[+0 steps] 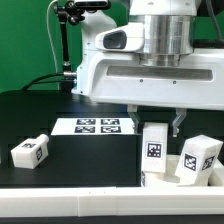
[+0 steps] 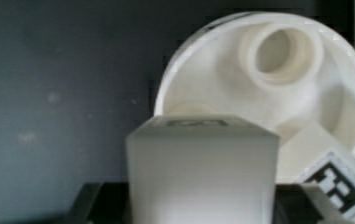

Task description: Assemble stool

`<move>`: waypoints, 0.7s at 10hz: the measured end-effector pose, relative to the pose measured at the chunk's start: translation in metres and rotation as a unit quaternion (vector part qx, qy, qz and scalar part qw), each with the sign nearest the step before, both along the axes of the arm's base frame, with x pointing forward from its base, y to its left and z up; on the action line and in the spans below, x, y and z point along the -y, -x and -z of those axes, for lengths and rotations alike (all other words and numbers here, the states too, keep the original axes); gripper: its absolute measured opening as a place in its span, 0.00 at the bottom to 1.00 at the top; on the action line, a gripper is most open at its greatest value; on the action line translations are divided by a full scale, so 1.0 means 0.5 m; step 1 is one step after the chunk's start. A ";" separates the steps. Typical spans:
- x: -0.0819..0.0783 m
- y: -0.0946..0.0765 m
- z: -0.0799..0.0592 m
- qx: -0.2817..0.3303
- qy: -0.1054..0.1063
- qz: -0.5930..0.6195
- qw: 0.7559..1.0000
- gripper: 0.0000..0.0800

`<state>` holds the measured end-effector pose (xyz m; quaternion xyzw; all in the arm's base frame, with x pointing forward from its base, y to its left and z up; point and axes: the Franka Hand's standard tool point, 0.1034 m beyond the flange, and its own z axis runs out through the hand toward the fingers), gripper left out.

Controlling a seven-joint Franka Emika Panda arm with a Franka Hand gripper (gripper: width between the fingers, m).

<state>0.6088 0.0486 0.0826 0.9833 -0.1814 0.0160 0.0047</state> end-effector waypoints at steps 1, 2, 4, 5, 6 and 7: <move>-0.009 -0.002 0.000 0.005 -0.002 0.029 1.000 0.42; -0.011 -0.002 0.000 0.005 -0.008 0.069 0.998 0.42; -0.012 -0.001 0.000 0.006 -0.010 0.116 0.993 0.42; -0.013 -0.001 0.000 0.006 -0.012 0.146 0.989 0.42; -0.014 -0.001 0.000 0.006 -0.013 0.168 0.986 0.42; -0.016 -0.001 0.000 0.006 -0.017 0.205 0.979 0.42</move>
Offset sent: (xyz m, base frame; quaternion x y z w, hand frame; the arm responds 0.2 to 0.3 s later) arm 0.0000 0.0000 0.0000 0.0000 0.0000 0.1296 0.9916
